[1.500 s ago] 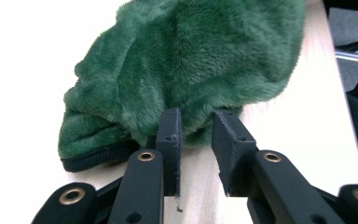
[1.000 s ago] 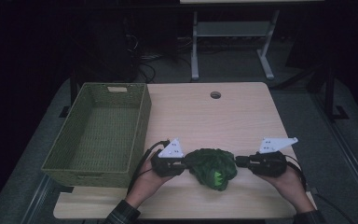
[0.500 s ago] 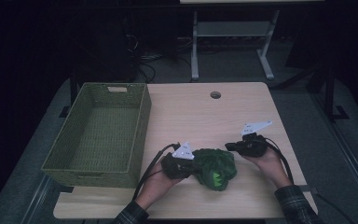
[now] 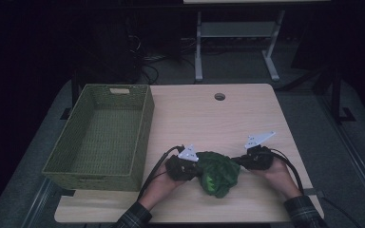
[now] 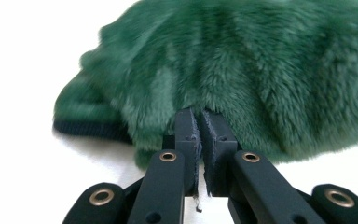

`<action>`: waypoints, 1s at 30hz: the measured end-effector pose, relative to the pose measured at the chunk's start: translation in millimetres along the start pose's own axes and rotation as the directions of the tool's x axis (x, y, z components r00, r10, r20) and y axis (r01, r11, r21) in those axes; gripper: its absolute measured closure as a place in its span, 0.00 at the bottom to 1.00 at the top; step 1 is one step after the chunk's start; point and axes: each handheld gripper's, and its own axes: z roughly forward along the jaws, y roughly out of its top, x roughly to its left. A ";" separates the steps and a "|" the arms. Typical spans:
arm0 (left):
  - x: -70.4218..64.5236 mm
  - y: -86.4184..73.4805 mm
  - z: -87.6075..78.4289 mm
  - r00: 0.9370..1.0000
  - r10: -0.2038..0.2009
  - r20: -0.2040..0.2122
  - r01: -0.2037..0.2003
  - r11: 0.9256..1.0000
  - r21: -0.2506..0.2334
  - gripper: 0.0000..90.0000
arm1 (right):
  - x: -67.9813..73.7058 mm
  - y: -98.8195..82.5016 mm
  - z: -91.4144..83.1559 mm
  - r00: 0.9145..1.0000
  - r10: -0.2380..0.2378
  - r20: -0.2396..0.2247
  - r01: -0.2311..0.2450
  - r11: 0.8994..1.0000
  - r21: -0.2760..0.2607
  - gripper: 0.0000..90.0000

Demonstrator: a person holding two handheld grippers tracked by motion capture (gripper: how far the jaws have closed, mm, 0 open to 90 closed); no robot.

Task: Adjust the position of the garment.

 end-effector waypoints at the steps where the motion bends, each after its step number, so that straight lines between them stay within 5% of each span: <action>1: 1.5 0.2 0.6 1.000 -0.001 -0.003 0.001 1.000 -0.001 0.94 | 3.1 -2.9 -2.1 1.000 -0.003 0.003 0.003 1.000 -0.007 0.99; 17: 31.7 6.7 5.0 0.999 -0.036 -0.032 0.035 0.999 -0.013 0.92 | 45.2 -29.3 -9.8 0.999 -0.012 -0.036 0.012 1.000 0.004 0.98; 24: 32.5 8.6 -8.0 0.999 -0.036 -0.035 0.035 0.999 -0.032 0.90 | 42.5 -34.3 -14.2 0.999 0.036 0.024 -0.036 0.999 -0.015 0.90; 30: 31.7 10.0 -17.0 0.998 -0.041 -0.041 0.039 0.998 -0.045 0.87 | 34.4 -38.8 -21.3 0.990 0.090 0.107 -0.084 0.995 -0.057 0.76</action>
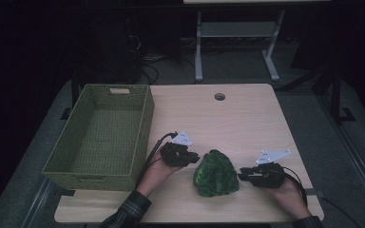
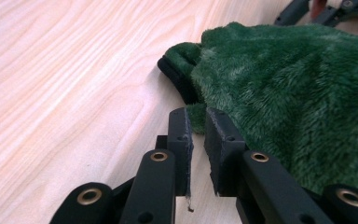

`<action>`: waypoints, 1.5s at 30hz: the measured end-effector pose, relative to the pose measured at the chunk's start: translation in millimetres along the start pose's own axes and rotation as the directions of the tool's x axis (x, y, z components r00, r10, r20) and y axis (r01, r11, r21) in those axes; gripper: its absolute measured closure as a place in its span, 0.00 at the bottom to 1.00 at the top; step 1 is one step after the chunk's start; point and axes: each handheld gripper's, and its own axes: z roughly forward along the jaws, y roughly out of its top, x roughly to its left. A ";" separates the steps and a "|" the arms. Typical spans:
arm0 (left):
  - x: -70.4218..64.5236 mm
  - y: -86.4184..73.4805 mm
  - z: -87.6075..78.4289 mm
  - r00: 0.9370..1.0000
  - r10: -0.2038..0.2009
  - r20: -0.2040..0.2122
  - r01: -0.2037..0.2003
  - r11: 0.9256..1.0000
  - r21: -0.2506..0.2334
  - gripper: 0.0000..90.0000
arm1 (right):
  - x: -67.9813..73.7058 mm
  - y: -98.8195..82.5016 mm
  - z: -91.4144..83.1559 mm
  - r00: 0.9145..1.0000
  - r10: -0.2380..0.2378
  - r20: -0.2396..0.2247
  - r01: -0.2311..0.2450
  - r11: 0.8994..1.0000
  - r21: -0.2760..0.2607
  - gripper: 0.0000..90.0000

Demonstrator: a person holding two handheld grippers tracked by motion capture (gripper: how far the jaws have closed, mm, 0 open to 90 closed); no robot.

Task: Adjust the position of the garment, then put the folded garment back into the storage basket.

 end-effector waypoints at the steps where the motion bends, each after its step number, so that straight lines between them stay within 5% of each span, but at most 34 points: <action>1: -0.1 0.6 -1.6 1.000 0.004 0.000 -0.004 1.000 -0.002 0.87 | -1.6 -0.8 -0.9 1.000 0.008 0.016 -0.008 1.000 -0.004 0.72; 8: -4.4 8.9 -15.4 1.000 0.005 0.023 -0.005 1.000 -0.001 0.73 | -17.2 -5.9 -6.5 0.988 0.074 0.132 -0.072 0.997 -0.025 0.47; 14: -8.1 18.3 -22.0 0.998 0.012 0.059 -0.012 1.000 0.007 0.57 | -25.1 -7.9 -6.0 0.976 0.102 0.191 -0.102 0.995 -0.014 0.35; 15: -9.1 21.6 -23.4 0.997 0.016 0.075 -0.017 1.000 0.009 0.53 | -30.3 -8.7 -4.3 0.969 0.109 0.220 -0.111 0.994 -0.005 0.29; 23: -18.4 36.6 -25.2 0.989 0.043 0.141 -0.048 0.998 0.035 0.39 | -32.8 -10.9 0.8 0.956 0.102 0.274 -0.102 0.995 -0.015 0.20; 32: -30.3 51.0 -28.4 0.982 0.081 0.173 -0.087 0.996 0.029 0.34 | -31.6 -12.9 2.7 0.953 0.102 0.284 -0.097 0.995 -0.034 0.18; 35: -37.1 54.5 -22.4 0.974 0.098 0.205 -0.113 0.992 0.060 0.33 | -31.4 -13.2 2.7 0.953 0.103 0.286 -0.097 0.995 -0.035 0.18; 45: -48.5 46.9 5.0 0.970 0.098 0.224 -0.137 0.976 0.167 0.28 | -31.6 -13.6 2.7 0.952 0.099 0.289 -0.093 0.995 -0.035 0.18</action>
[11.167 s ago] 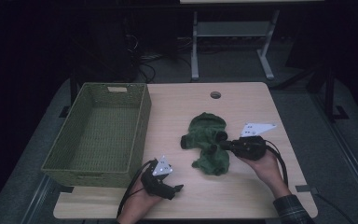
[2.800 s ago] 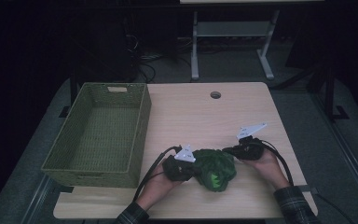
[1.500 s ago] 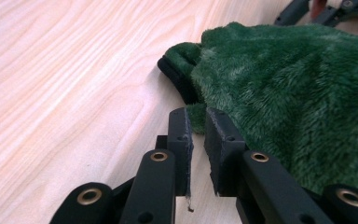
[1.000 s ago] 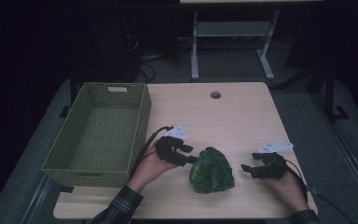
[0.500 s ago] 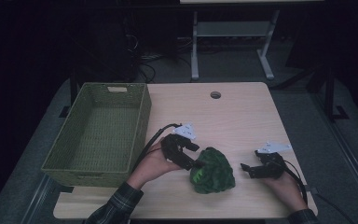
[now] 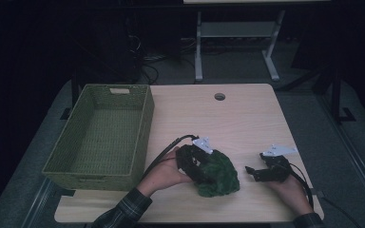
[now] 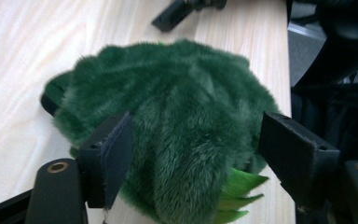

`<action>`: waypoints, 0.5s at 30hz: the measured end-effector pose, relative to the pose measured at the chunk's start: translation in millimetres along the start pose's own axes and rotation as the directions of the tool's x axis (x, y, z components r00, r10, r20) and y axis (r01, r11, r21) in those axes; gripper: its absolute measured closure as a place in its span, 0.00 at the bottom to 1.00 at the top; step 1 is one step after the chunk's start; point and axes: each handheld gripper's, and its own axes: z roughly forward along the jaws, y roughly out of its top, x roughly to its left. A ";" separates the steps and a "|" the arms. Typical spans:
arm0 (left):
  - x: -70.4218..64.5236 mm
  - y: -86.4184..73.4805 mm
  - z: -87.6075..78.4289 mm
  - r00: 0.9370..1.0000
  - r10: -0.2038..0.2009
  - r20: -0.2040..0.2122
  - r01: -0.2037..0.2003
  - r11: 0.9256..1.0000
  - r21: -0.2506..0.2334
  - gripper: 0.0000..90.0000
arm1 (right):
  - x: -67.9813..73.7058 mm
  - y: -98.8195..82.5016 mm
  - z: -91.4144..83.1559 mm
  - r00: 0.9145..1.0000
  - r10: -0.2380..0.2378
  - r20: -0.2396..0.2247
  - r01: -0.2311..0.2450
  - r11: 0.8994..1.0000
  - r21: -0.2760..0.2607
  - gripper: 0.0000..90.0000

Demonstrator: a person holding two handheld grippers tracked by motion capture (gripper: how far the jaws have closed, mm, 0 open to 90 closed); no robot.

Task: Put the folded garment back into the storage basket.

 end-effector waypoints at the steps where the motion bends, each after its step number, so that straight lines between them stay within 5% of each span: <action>1: 0.4 -0.7 2.9 1.000 0.004 0.002 -0.004 1.000 0.011 0.28 | 0.2 0.1 0.1 1.000 0.004 -0.001 -0.004 1.000 -0.001 0.18; 15: -8.1 -9.7 36.9 0.999 0.012 -0.030 -0.008 0.993 0.120 0.20 | 0.1 0.2 0.2 1.000 0.004 0.001 -0.004 1.000 -0.001 0.18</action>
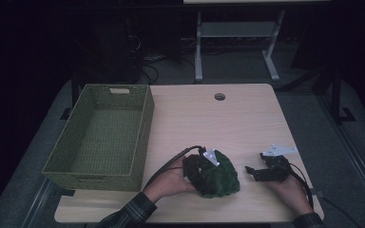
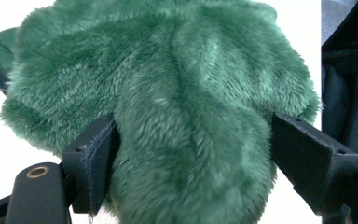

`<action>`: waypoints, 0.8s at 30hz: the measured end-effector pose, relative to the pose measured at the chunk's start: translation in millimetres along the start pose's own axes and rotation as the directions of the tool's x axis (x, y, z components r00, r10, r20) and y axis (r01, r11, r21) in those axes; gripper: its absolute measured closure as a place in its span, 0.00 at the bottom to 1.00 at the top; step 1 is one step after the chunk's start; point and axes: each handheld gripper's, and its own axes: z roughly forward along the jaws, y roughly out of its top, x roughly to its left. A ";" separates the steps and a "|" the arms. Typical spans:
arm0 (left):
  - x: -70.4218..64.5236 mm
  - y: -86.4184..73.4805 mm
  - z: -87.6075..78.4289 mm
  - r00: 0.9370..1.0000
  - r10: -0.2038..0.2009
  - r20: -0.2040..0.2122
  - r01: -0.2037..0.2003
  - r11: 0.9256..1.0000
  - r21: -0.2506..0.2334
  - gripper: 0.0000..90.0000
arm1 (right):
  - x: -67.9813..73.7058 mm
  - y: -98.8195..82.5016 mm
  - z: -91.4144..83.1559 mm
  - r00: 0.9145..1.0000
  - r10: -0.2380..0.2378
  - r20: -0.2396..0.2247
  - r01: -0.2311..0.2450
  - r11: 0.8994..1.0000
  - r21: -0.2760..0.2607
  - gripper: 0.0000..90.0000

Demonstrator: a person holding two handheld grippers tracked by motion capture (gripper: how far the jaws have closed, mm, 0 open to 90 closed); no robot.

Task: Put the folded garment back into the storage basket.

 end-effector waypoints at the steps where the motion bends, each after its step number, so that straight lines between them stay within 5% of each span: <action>1: -0.2 -0.2 1.1 1.000 0.006 -0.006 -0.006 1.000 0.008 0.20 | 0.0 0.0 0.0 1.000 0.000 0.000 0.000 1.000 0.000 0.18; 15: -5.2 -4.7 18.2 0.994 0.042 -0.105 -0.035 0.997 0.073 0.20 | 0.0 0.0 0.2 1.000 -0.001 0.001 0.001 1.000 -0.002 0.19; 18: -9.2 -4.9 21.7 0.988 0.071 -0.140 -0.058 0.993 0.100 0.20 | 0.1 0.0 0.2 1.000 0.000 0.002 0.000 1.000 -0.002 0.19; 24: -8.0 -6.5 20.7 0.982 0.079 -0.170 -0.064 0.994 0.092 0.36 | 0.1 0.2 0.4 1.000 0.000 0.004 0.000 1.000 -0.002 0.19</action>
